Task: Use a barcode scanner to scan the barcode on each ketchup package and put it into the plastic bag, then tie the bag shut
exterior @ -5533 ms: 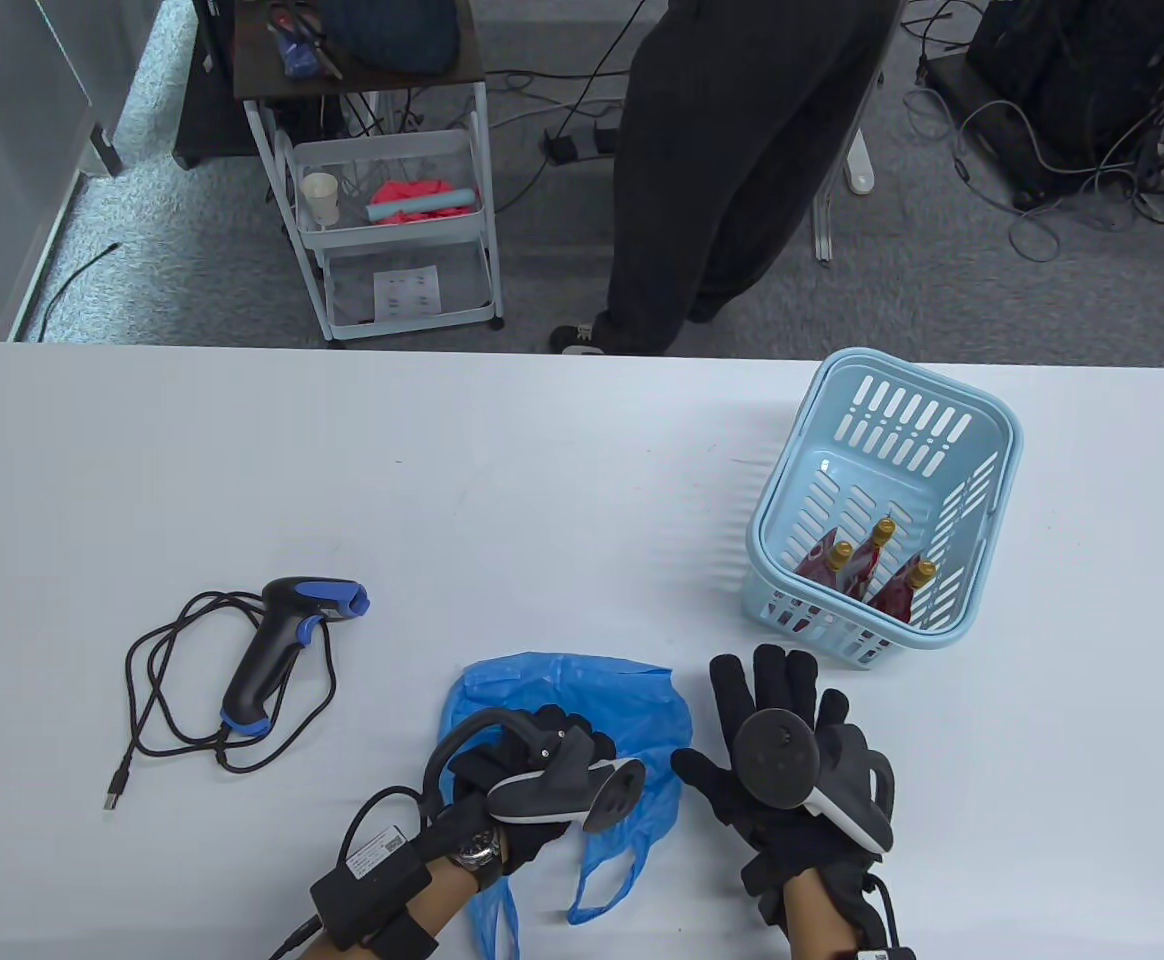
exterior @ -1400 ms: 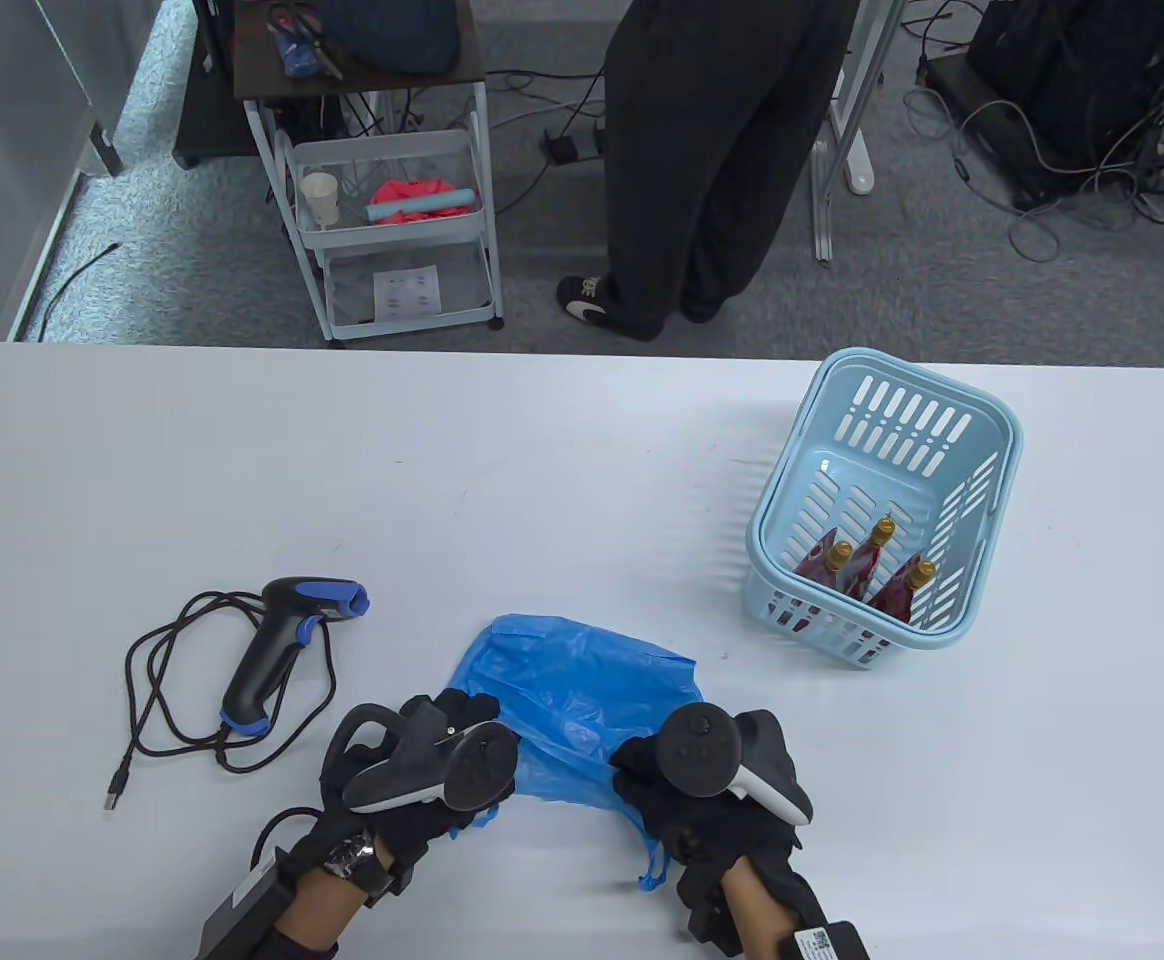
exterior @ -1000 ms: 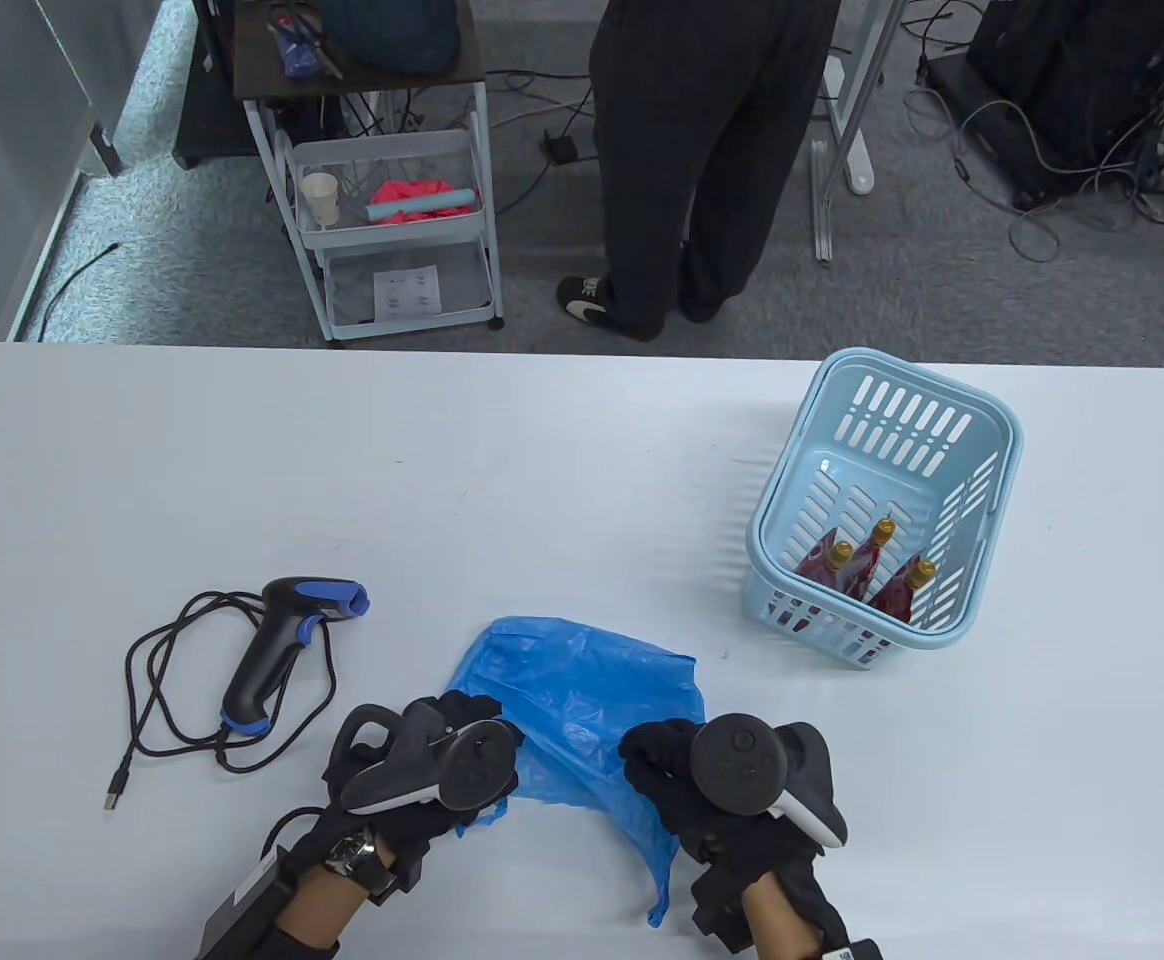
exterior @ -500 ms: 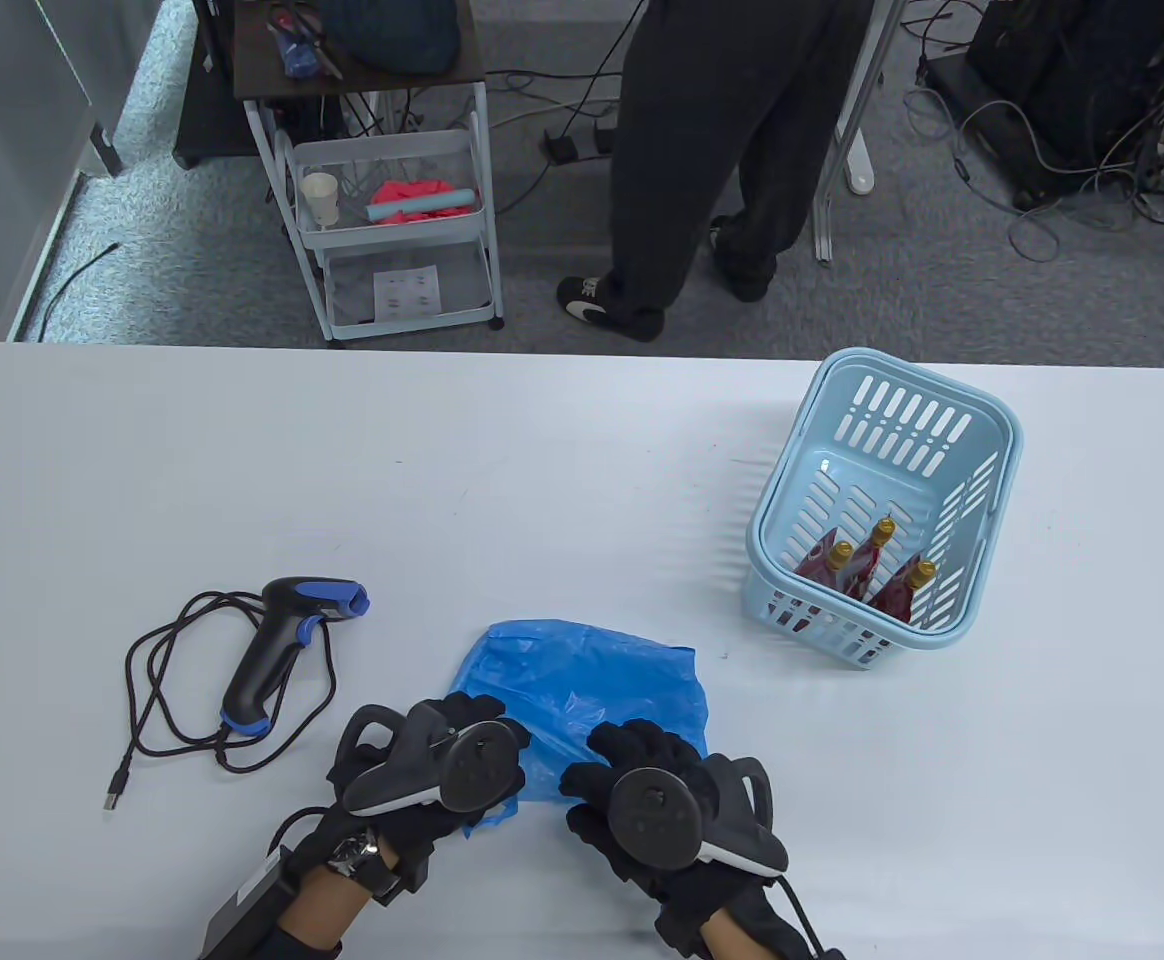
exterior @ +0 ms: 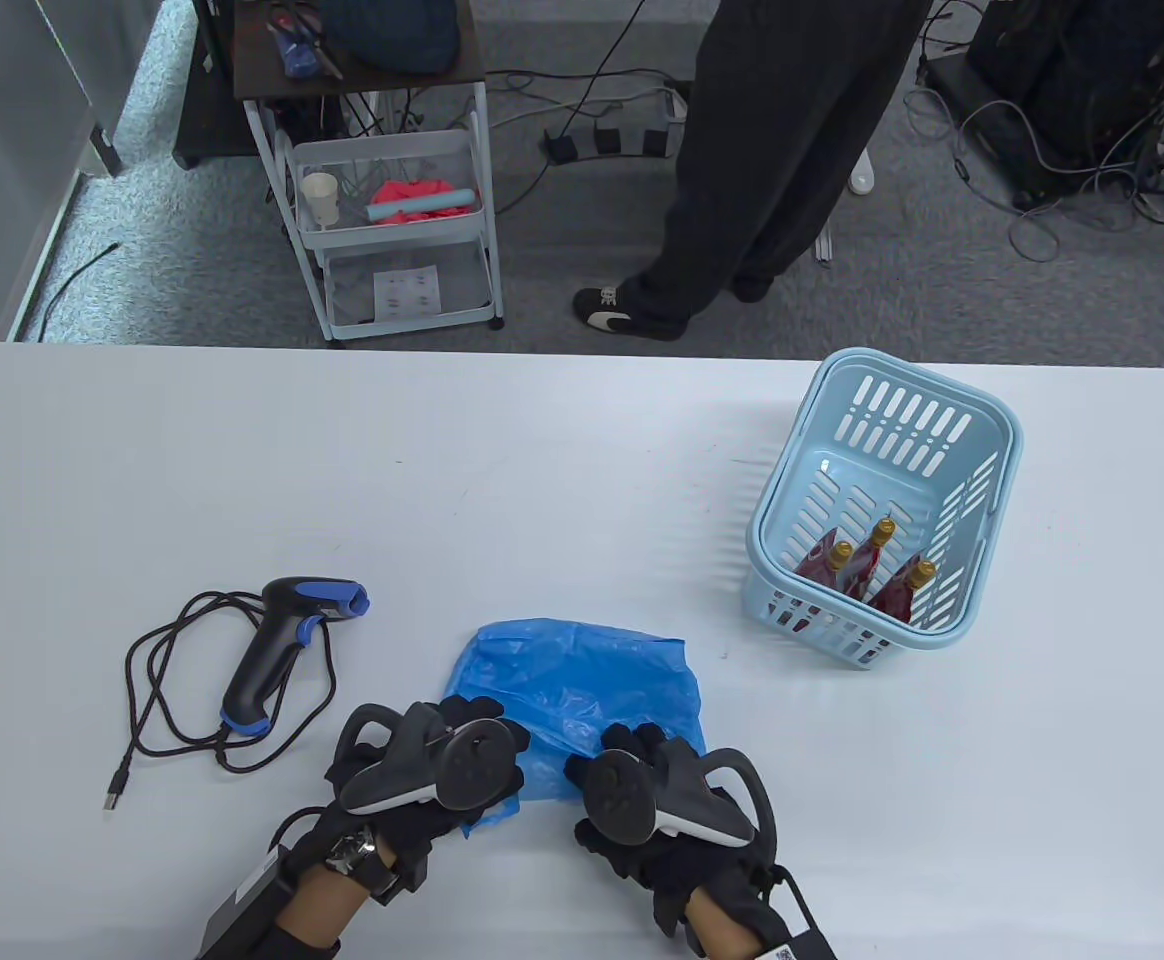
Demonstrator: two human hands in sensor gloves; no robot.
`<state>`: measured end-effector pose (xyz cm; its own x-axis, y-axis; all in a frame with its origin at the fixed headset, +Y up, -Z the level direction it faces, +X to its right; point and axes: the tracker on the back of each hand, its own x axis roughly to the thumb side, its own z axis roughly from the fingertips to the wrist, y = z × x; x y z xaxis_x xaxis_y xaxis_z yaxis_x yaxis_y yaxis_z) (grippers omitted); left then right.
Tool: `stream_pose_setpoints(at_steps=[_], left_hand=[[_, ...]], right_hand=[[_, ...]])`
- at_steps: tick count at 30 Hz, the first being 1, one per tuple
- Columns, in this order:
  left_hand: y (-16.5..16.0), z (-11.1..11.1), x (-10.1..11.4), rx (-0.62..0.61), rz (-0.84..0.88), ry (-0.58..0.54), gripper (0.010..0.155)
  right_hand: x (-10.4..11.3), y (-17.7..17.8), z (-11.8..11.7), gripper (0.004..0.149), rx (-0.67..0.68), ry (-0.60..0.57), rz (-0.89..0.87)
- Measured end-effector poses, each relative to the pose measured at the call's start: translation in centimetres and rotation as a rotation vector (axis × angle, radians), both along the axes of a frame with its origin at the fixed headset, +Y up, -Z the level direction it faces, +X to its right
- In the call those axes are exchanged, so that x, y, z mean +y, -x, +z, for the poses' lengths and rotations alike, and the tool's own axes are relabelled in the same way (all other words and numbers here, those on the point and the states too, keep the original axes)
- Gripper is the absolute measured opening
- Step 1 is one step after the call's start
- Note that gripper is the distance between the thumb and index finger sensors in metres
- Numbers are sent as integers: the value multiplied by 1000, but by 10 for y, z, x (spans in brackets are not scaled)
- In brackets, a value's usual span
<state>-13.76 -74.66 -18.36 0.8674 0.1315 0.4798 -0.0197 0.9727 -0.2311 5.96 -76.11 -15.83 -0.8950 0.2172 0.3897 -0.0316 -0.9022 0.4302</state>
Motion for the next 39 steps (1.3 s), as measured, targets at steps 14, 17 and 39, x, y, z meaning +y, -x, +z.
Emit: stream_pose_setpoints(at_steps=[14, 17, 39], left_hand=[[10, -6, -1, 50, -11, -2, 55], [12, -7, 0, 60, -11, 2, 56], [24, -4, 40, 69, 272, -37, 64]], right_hand=[[5, -38, -11, 64, -146, 24, -41], [4, -43, -13, 63, -167, 16, -38], [58, -45, -1, 42, -257, -513, -272]])
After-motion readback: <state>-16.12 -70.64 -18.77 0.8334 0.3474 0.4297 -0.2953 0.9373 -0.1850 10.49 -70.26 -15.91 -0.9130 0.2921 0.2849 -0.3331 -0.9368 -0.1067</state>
